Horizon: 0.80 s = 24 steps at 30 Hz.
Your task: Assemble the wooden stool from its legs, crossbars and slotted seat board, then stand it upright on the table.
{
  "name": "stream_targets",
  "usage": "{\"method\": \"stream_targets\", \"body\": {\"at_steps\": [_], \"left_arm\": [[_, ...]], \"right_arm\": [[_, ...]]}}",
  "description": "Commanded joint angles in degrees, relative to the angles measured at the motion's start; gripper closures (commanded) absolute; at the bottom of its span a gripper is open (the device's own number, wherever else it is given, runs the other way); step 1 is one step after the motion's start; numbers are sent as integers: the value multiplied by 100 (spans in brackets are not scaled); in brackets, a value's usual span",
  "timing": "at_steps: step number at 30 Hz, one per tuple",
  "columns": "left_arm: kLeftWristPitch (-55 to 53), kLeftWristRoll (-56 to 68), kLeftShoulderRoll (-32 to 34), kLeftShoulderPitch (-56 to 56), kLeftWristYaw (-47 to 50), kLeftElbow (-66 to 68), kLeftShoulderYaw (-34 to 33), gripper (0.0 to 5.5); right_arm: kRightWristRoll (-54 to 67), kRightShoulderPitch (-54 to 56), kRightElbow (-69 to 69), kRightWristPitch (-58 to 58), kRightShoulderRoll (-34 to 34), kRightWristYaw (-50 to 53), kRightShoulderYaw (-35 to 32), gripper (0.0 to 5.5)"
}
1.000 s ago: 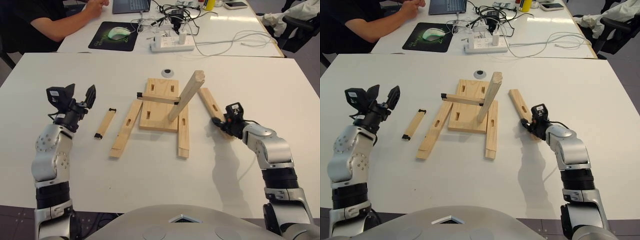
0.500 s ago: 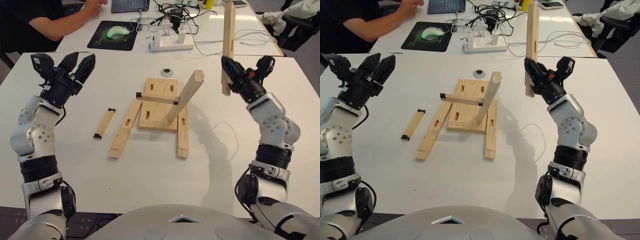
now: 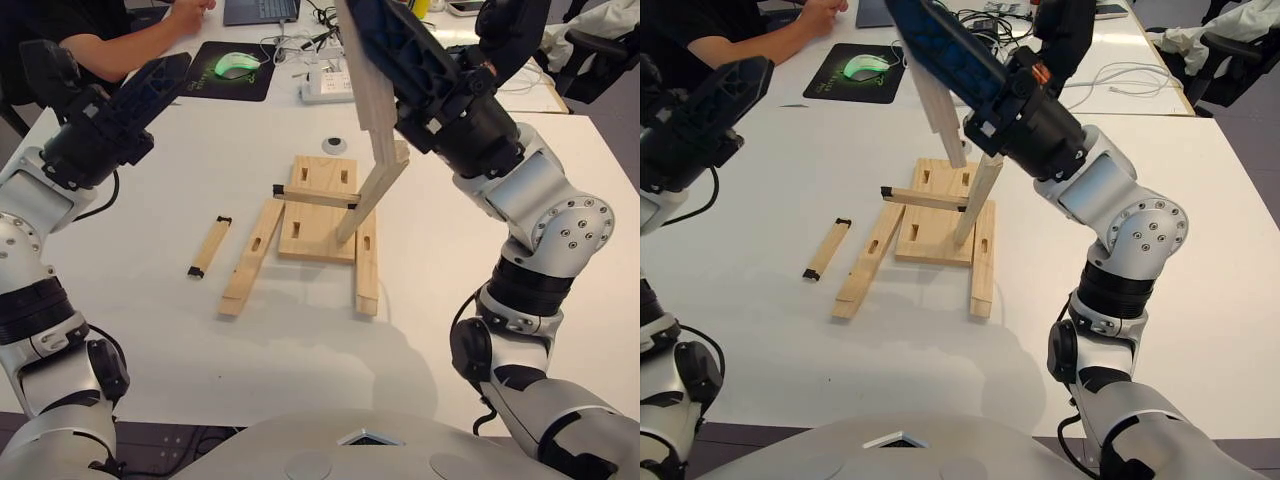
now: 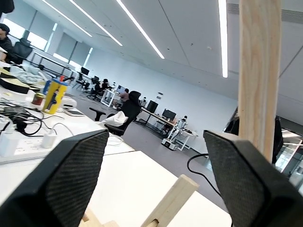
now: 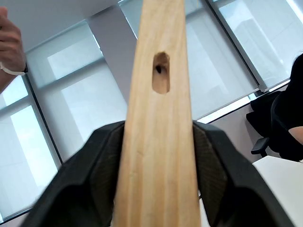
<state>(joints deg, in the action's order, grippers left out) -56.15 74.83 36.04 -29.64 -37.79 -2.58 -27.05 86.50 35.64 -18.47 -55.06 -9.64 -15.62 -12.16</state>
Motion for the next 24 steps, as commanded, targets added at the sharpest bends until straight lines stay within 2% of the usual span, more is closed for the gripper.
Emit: {"method": "stream_targets", "body": {"at_steps": [1,6,11,15,24], "left_arm": [[-360,462,143,-260,32,-40,26,179],[-828,1133,146,-549,165,63,202,179],[-1076,1487,145,-710,353,179,396,179],[-1292,1393,109,-861,246,400,728,179],[-1374,1199,179,-885,-10,636,843,179]], "right_arm": [[-246,-383,-153,30,30,-15,487,340],[-671,-834,-333,112,-22,-401,998,340],[-959,-913,-331,196,-132,-766,1152,340],[-1267,-1073,-301,346,-148,-1091,1256,340],[-1424,-1298,-317,423,-147,-1367,1376,340]]}}
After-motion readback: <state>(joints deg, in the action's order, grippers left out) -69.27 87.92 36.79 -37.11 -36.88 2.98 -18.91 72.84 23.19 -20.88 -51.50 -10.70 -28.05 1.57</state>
